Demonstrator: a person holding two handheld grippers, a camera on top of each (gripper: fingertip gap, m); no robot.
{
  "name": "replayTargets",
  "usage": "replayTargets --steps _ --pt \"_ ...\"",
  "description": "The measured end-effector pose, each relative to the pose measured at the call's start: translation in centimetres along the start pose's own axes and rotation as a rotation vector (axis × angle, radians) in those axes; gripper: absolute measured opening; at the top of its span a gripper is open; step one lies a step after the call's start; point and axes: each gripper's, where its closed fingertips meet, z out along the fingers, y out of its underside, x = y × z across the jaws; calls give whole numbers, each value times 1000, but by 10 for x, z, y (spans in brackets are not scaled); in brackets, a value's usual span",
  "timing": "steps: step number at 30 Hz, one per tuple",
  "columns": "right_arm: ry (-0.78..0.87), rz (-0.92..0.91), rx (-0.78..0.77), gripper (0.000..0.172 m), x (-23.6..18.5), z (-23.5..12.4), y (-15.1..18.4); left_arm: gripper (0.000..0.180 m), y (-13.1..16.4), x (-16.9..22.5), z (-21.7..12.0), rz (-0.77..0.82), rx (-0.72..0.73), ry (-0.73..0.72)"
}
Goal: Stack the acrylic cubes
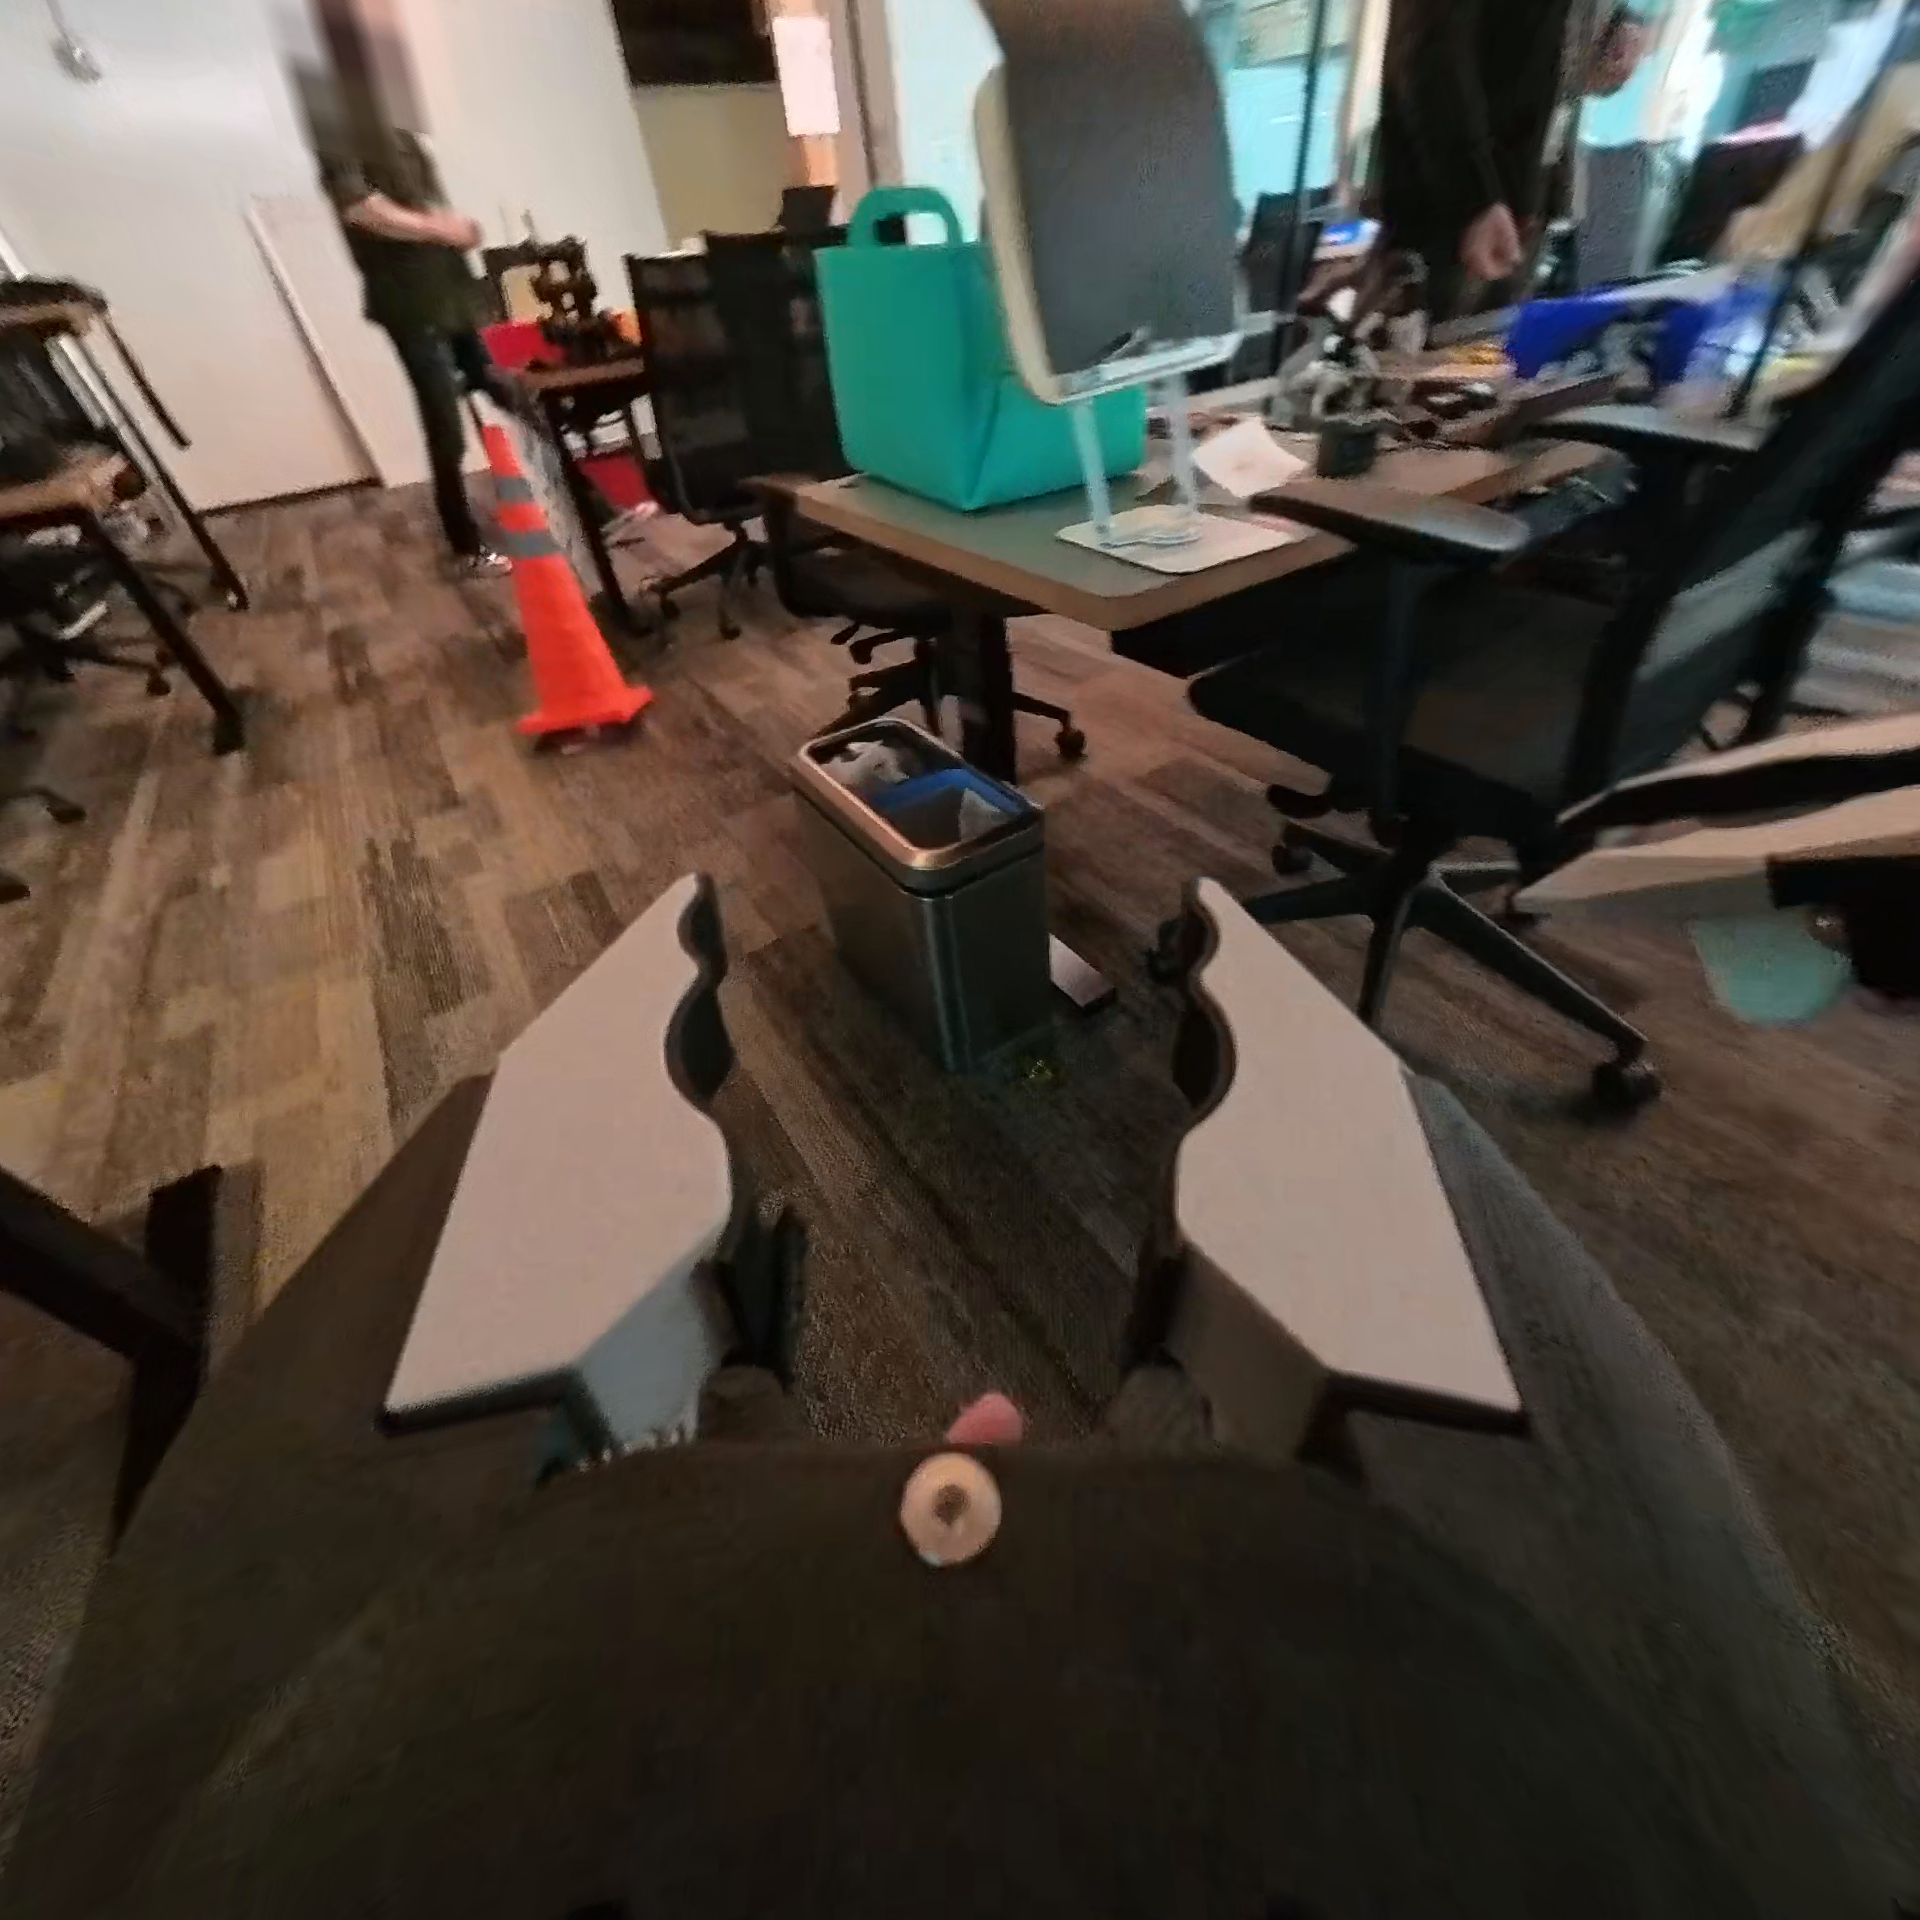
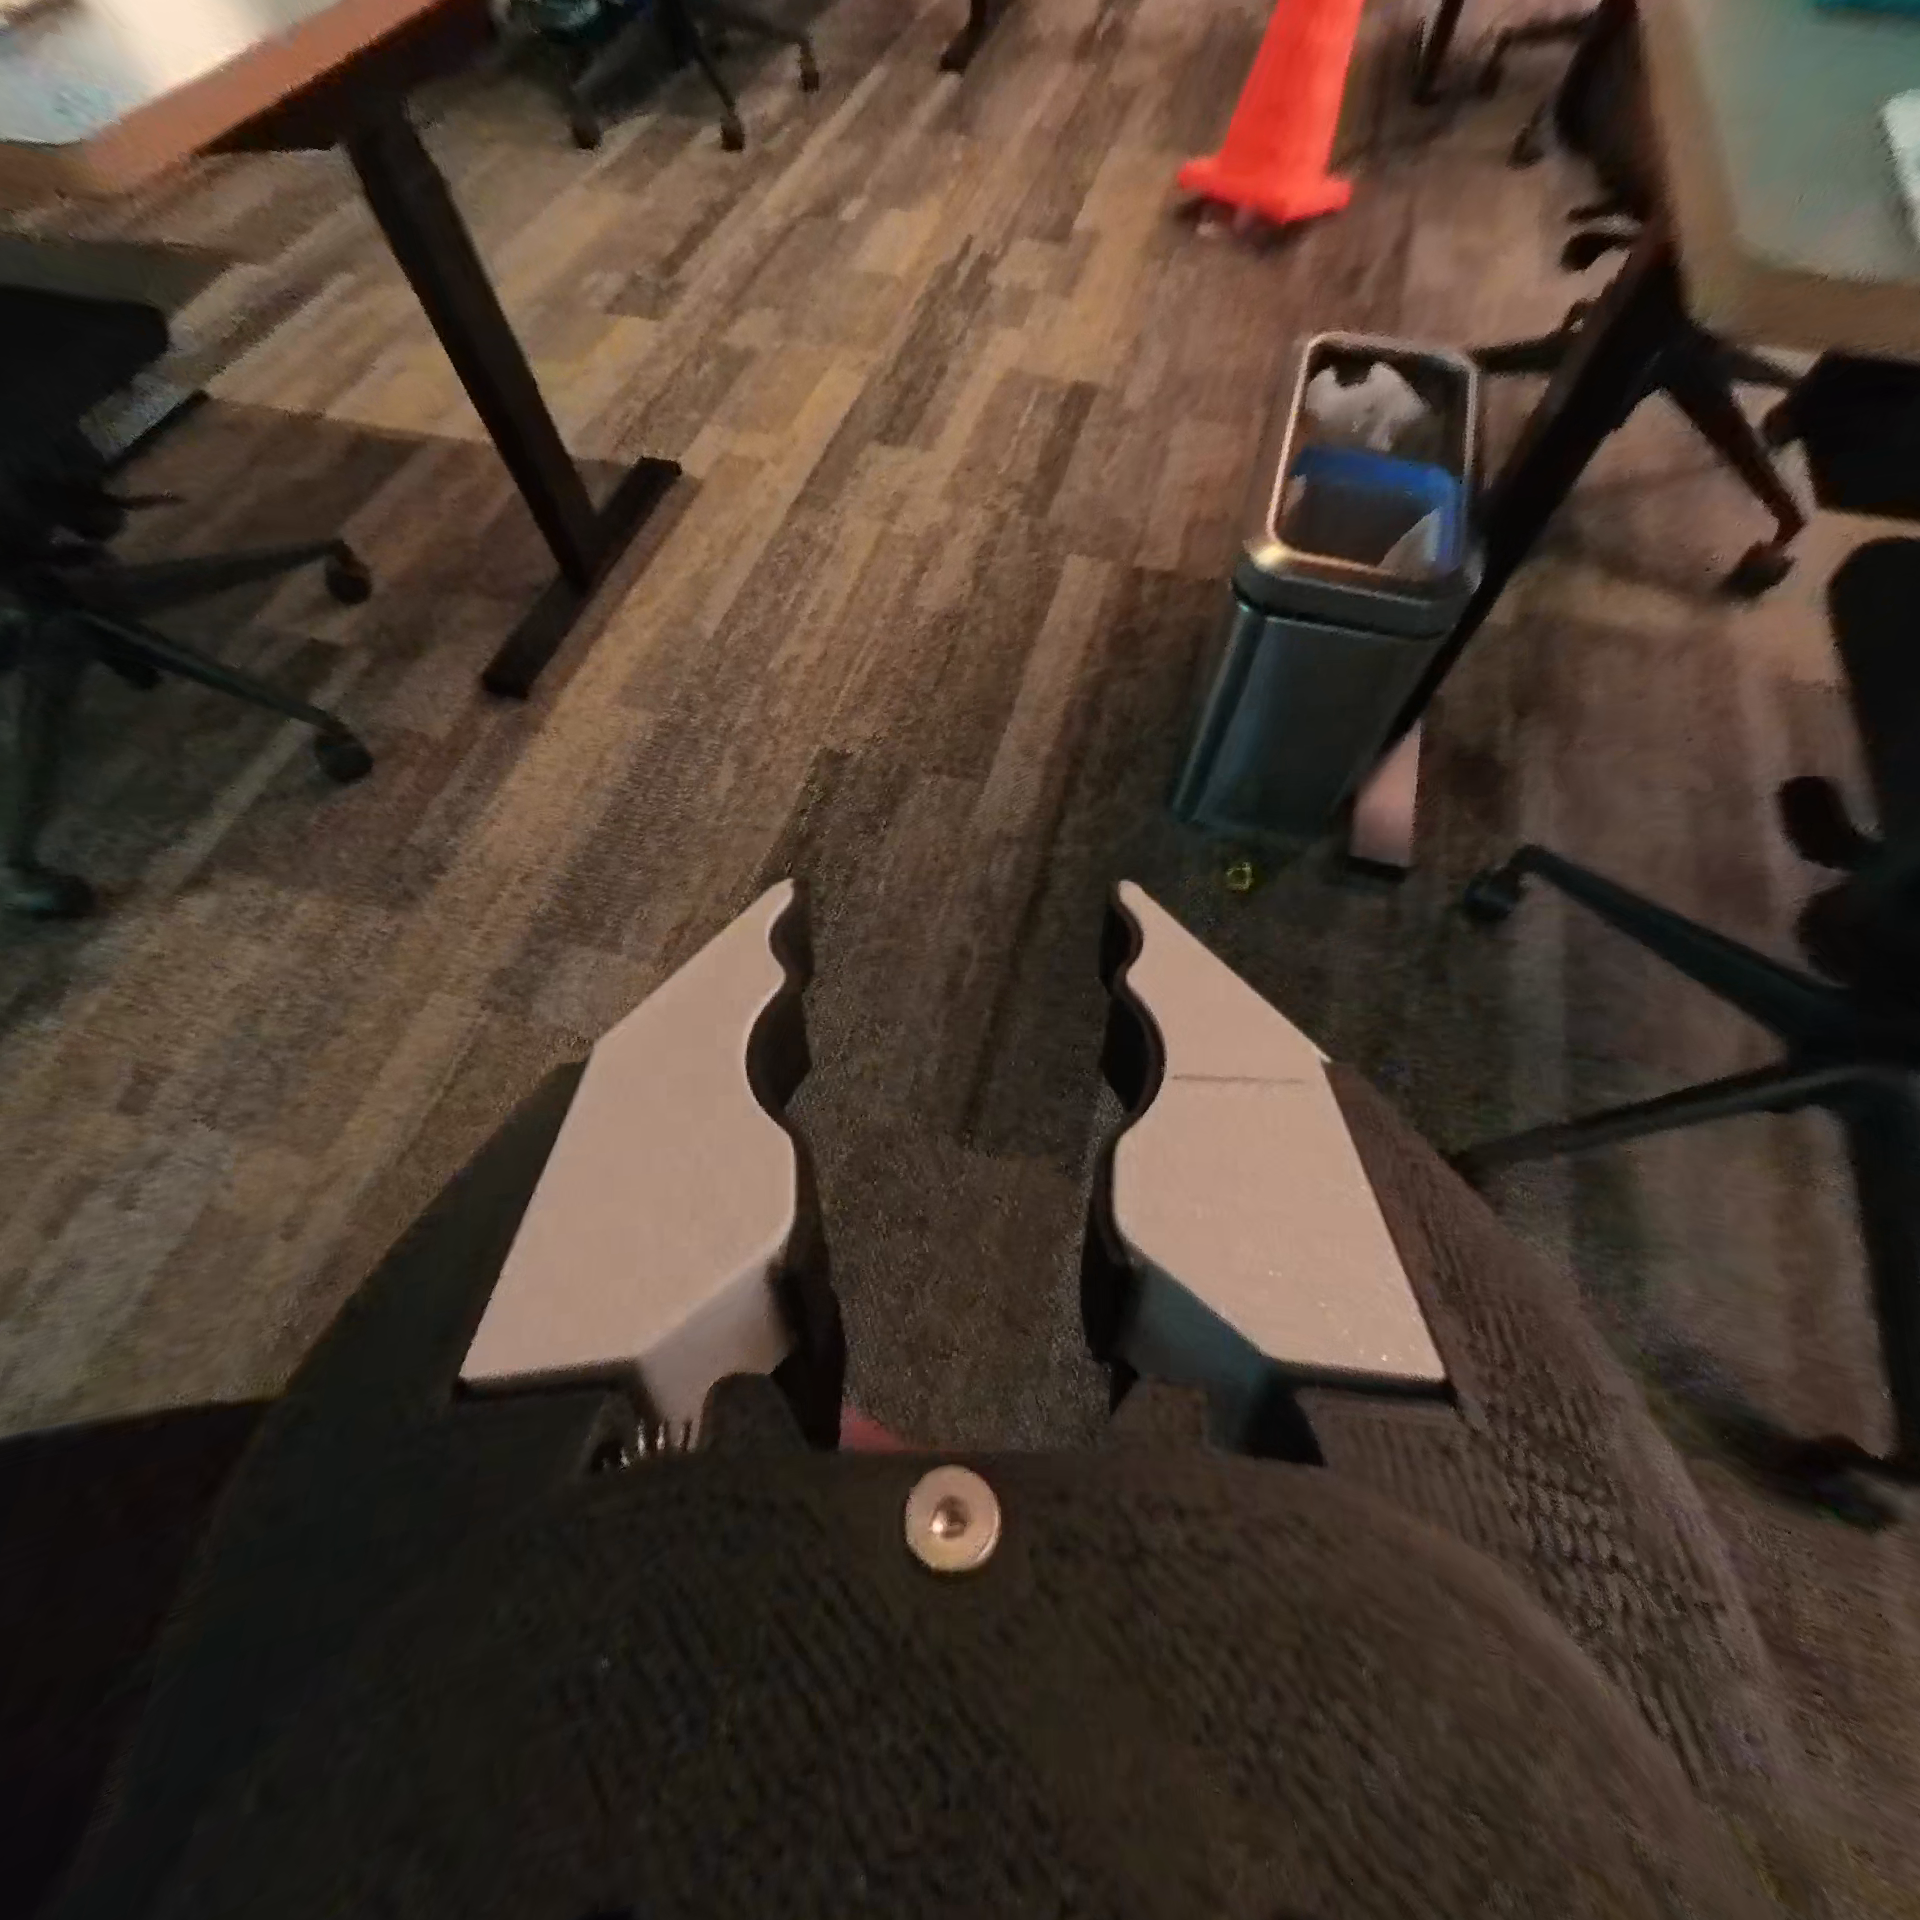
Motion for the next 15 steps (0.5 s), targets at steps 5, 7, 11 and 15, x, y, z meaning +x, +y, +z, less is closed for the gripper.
replayTargets --steps 5,7,11,15 --pt "138 102 -14 53 75 123 -19 63 -5 -93 67 19 100 -187" --pt "153 186 -37 46 99 178 -18 59 7 -131 104 28 82 -213" --pt "213 263 -151 46 149 297 14 54 47 -207 199 -44 19 -232" --pt "214 278 -221 46 195 424 75 52 92 -255 289 -110 -16 -230"
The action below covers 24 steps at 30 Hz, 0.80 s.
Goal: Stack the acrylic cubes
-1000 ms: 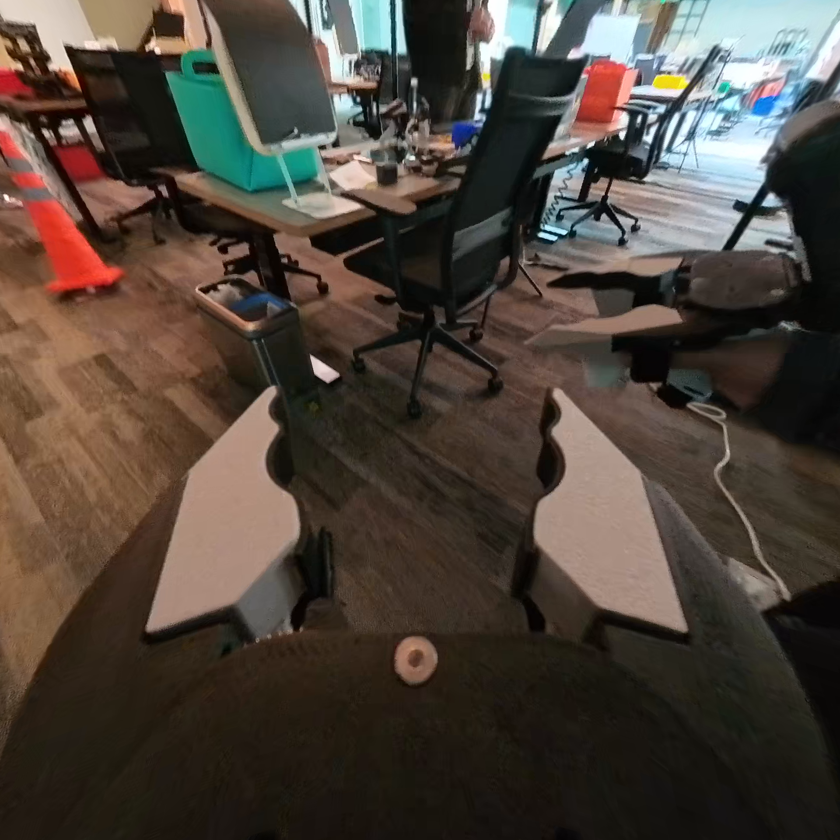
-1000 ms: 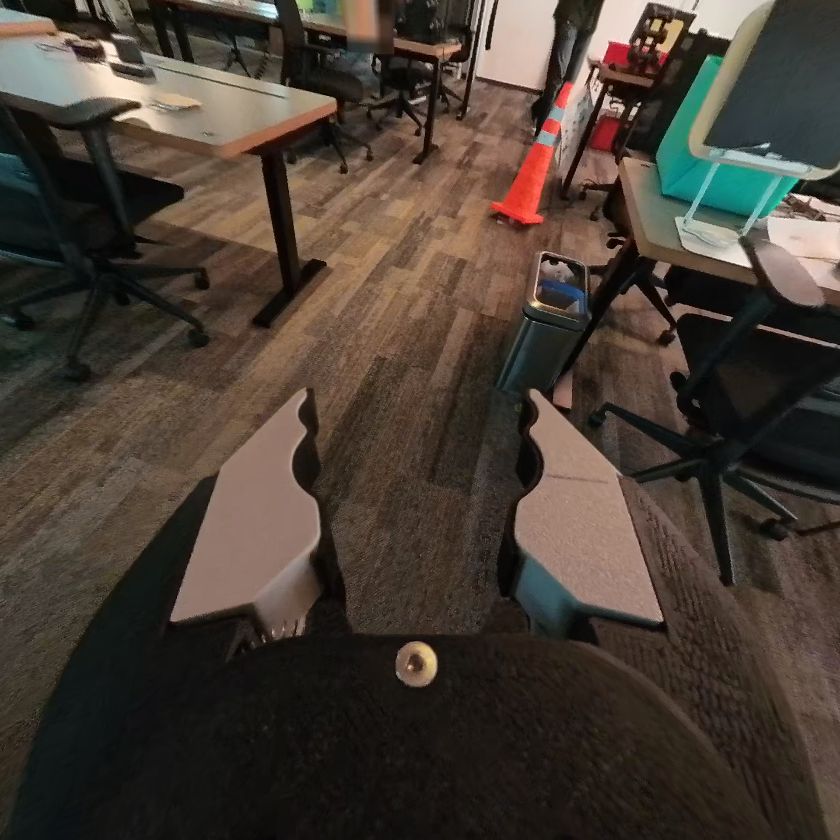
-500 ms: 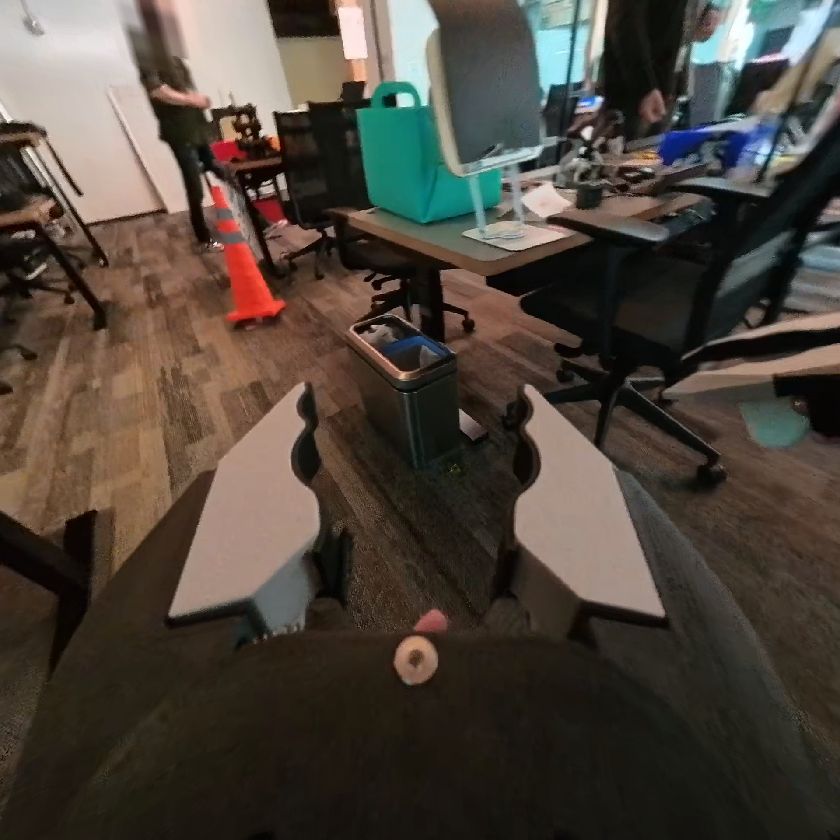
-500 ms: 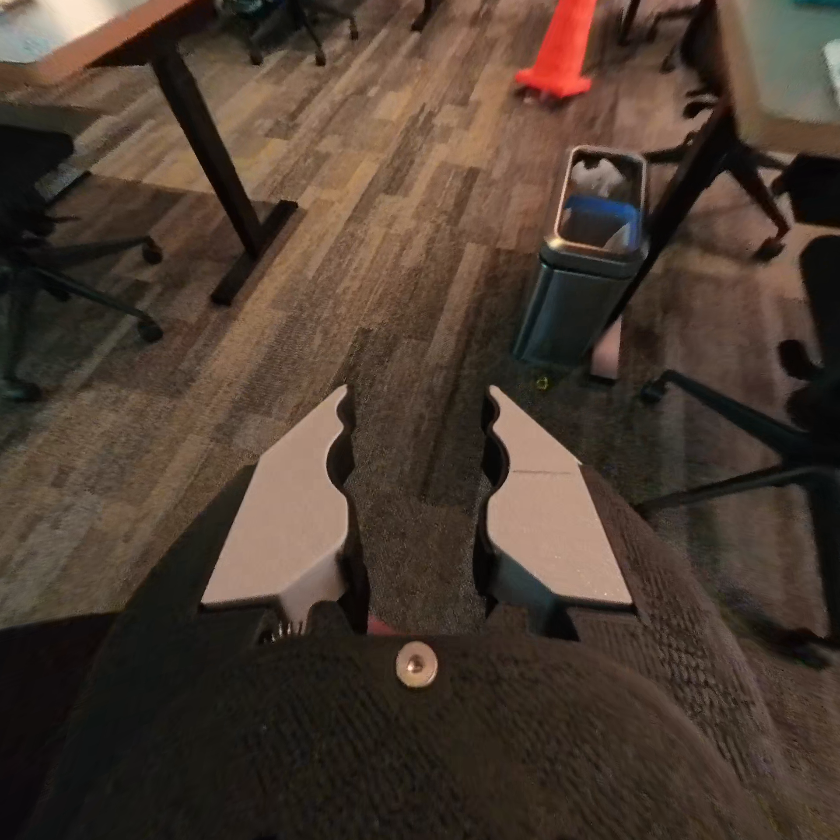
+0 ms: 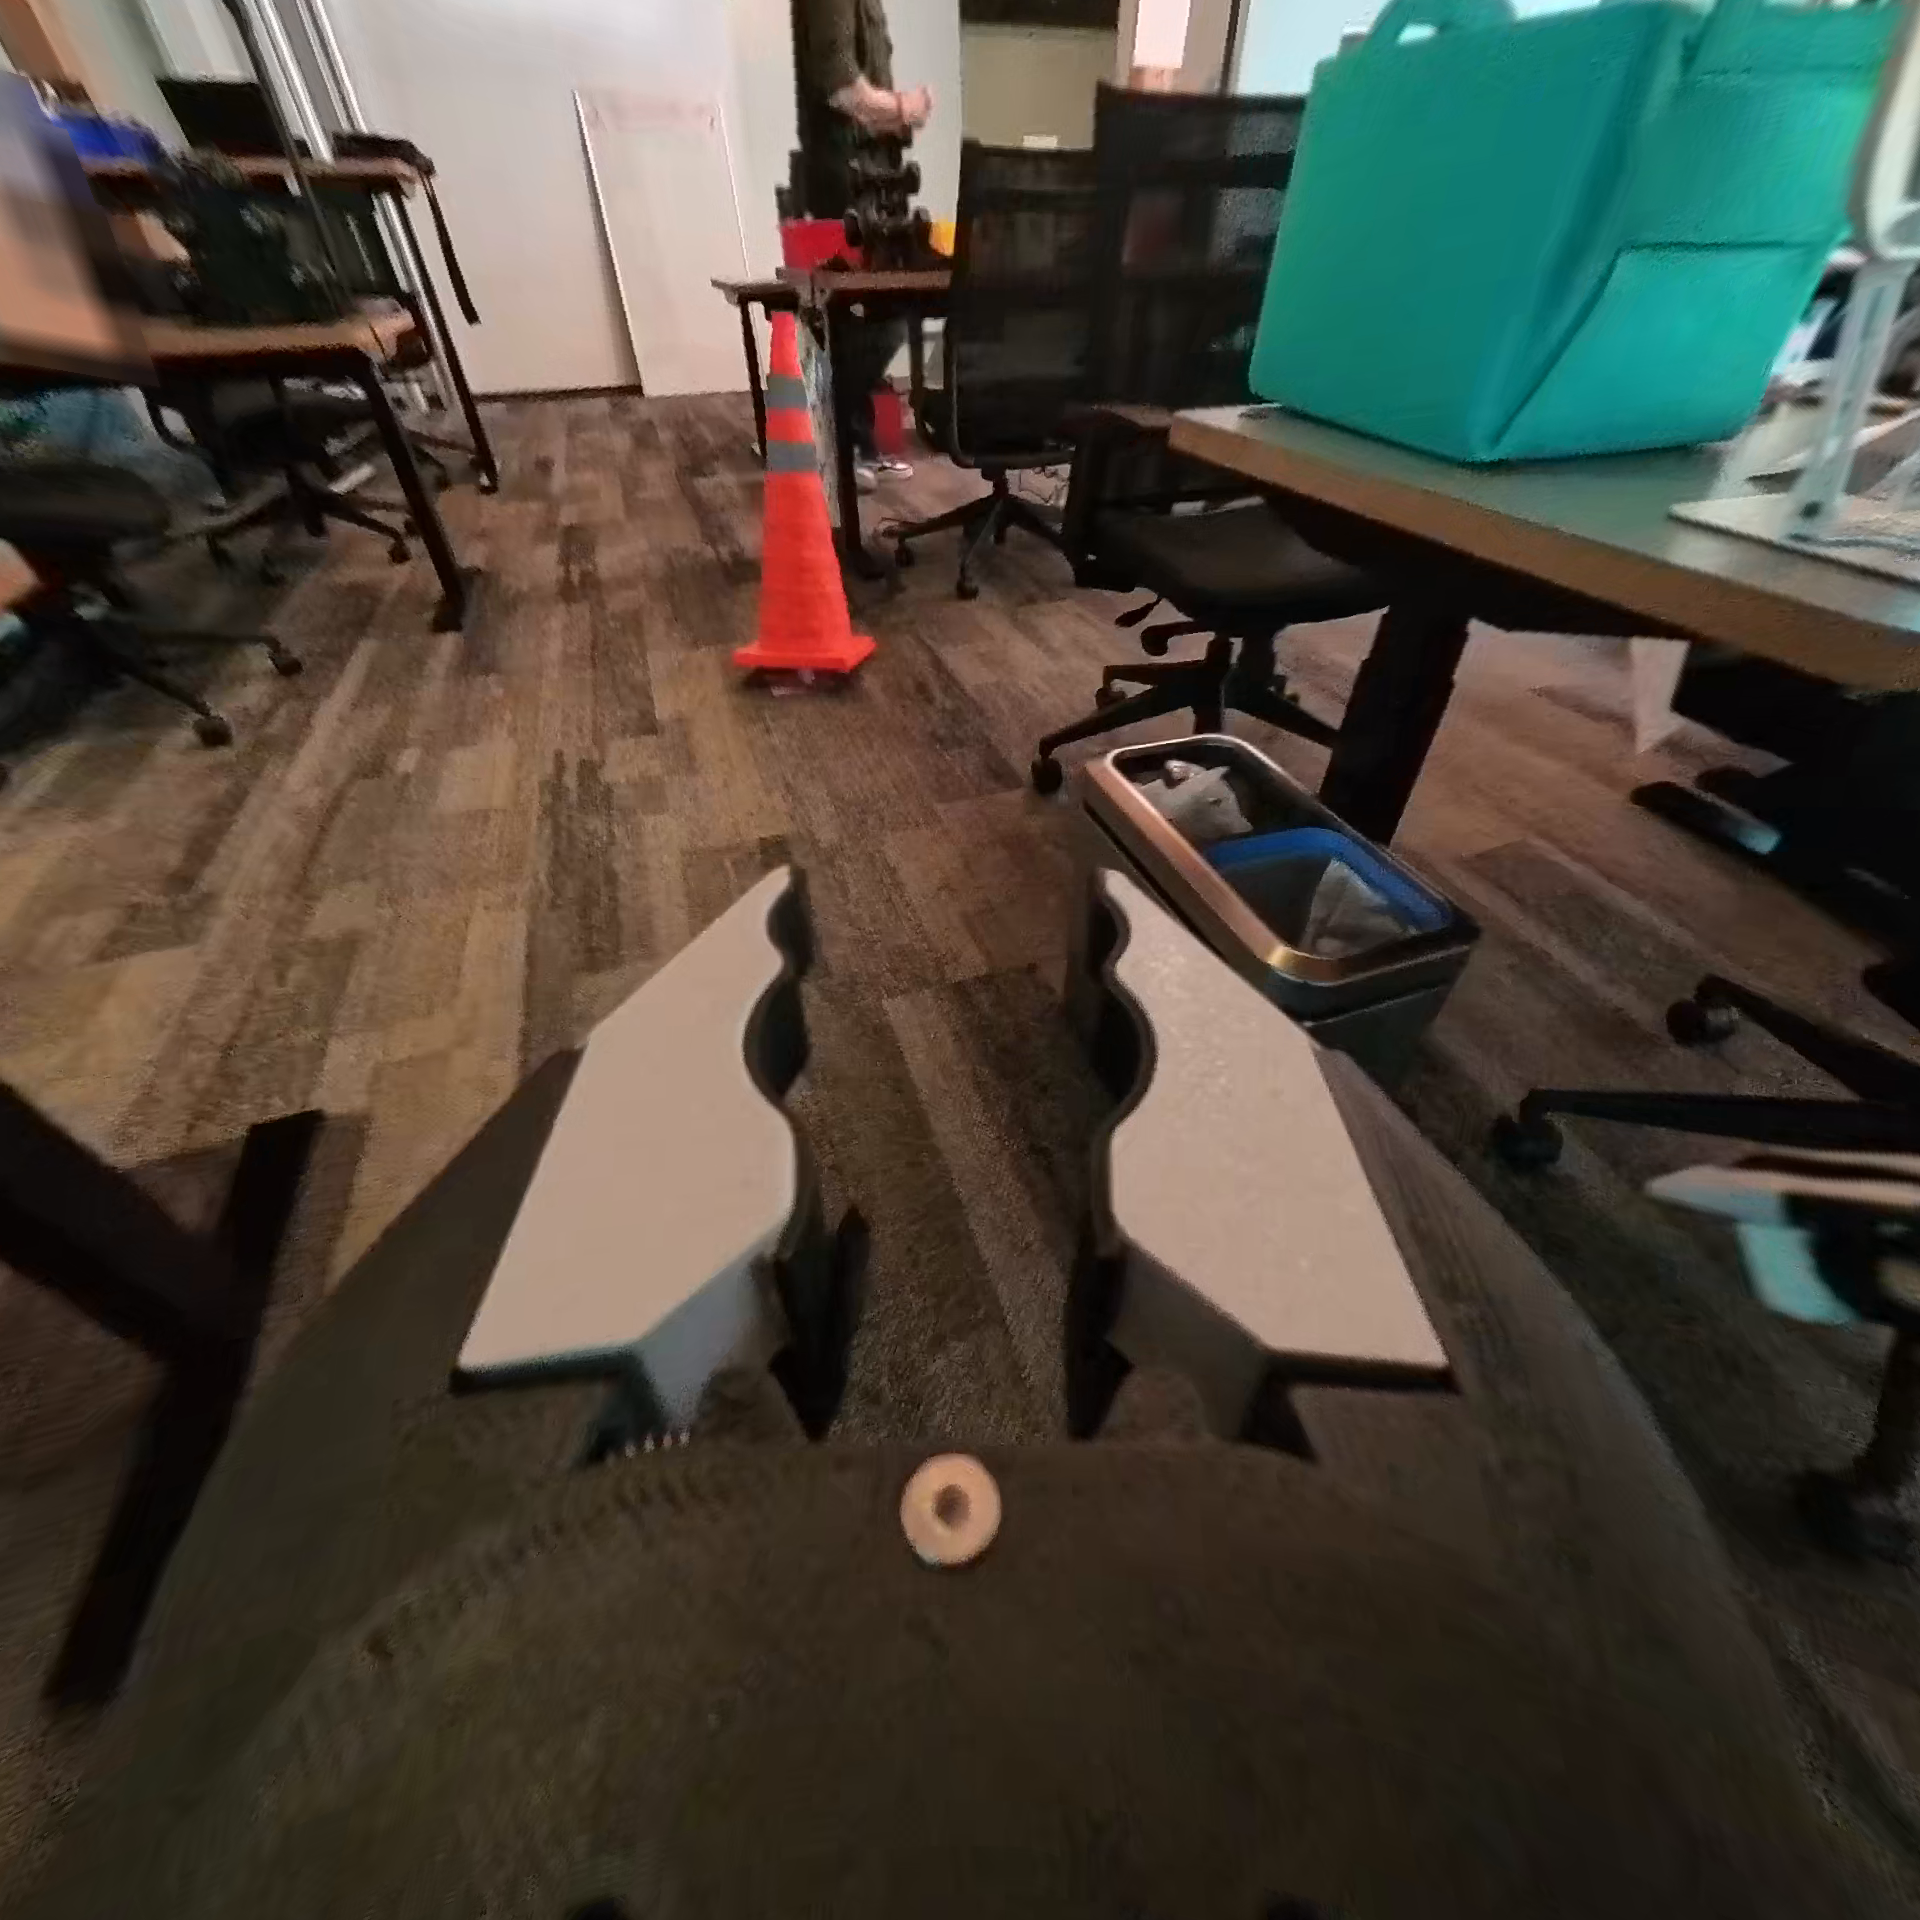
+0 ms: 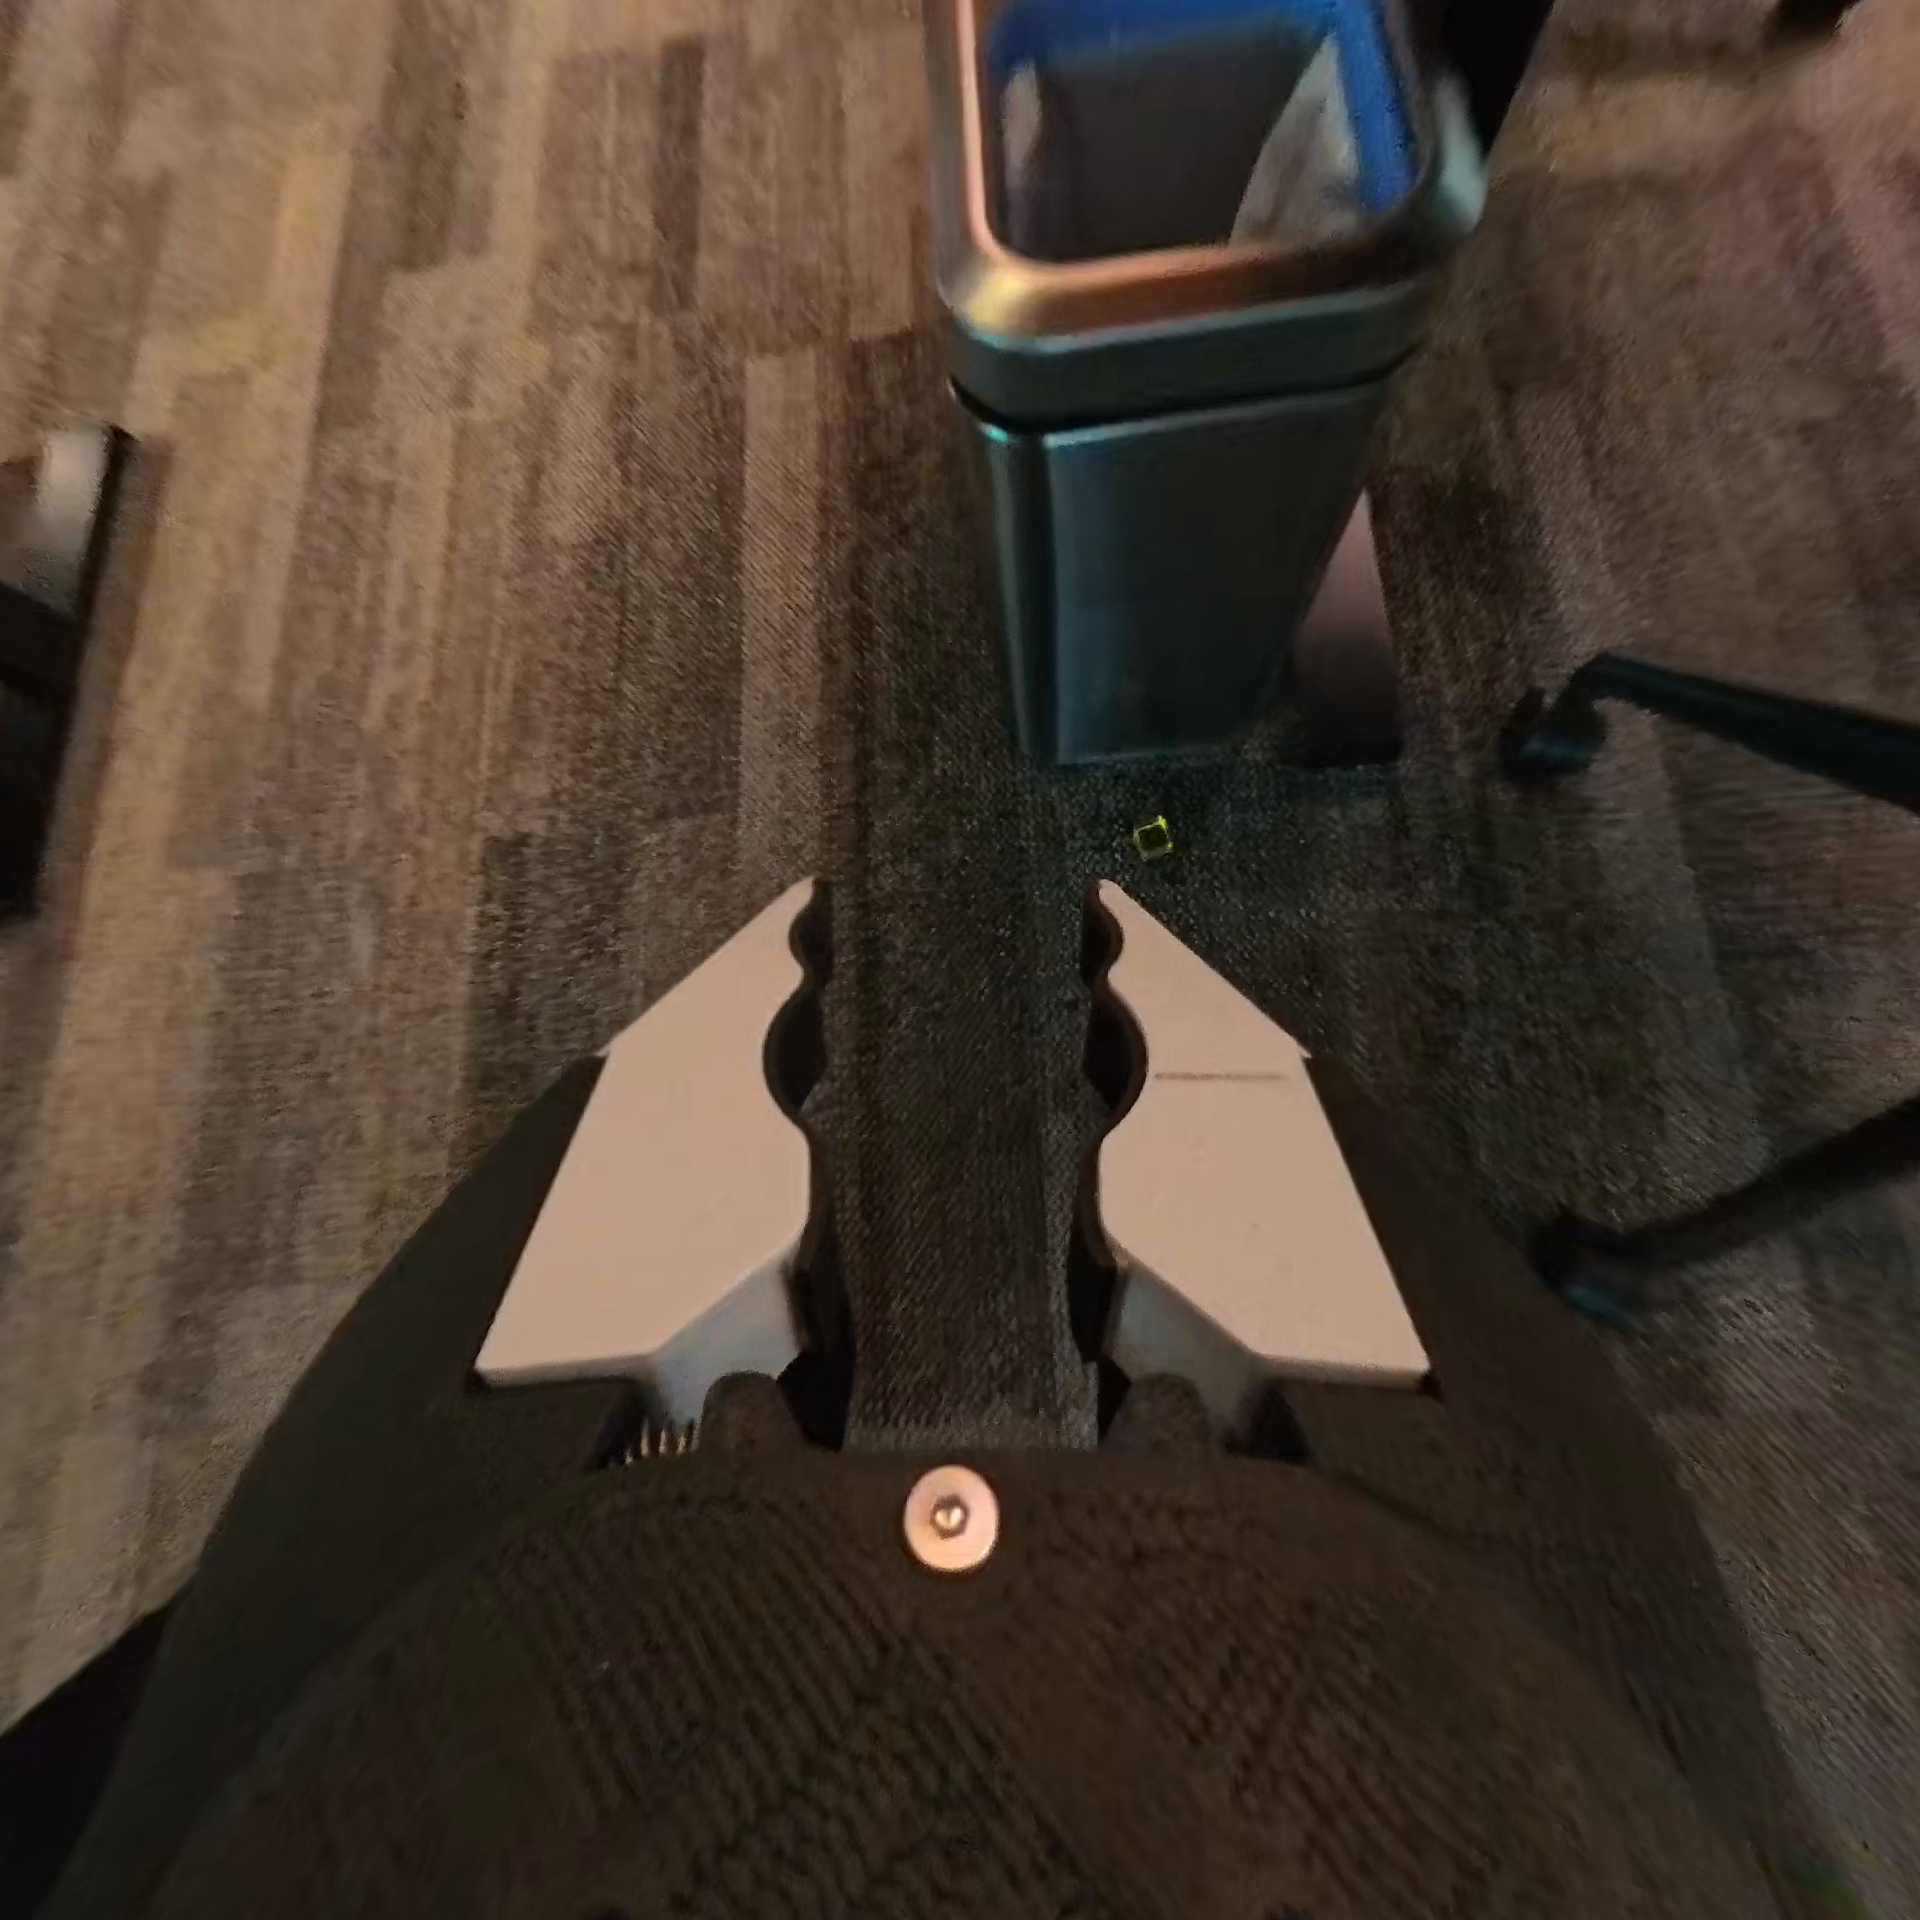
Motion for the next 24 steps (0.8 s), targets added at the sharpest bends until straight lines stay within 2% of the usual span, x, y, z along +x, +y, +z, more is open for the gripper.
replayTargets --steps 2,5,8,11,13,14,16,20,21,23,24 --pt "8 4 -30 47 18 74 19 41 24 -1 39 -2 6 41" --pt "29 -22 -72 47 48 183 57 40 75 -8 84 44 -23 12" --pt "45 -28 -110 46 81 280 101 43 127 -11 111 32 -33 -20" --pt "65 -45 -148 48 114 352 142 43 180 0 129 -31 -75 -11" --pt "73 -86 -176 48 131 385 165 43 208 10 139 -35 -111 10" --pt "71 -109 -188 48 137 398 175 49 216 11 143 -44 -107 5" --pt "72 -166 -229 49 147 417 191 53 225 14 148 -65 -99 2" --pt "44 -217 -296 52 153 443 204 52 247 18 152 -60 -180 8" --pt "43 -231 -325 50 154 447 206 51 249 17 151 -60 -192 4" --pt "35 -253 -375 25 153 448 206 49 247 17 148 -56 -197 -5" --pt "34 -245 -403 25 151 445 204 47 243 18 147 -51 -192 -14"
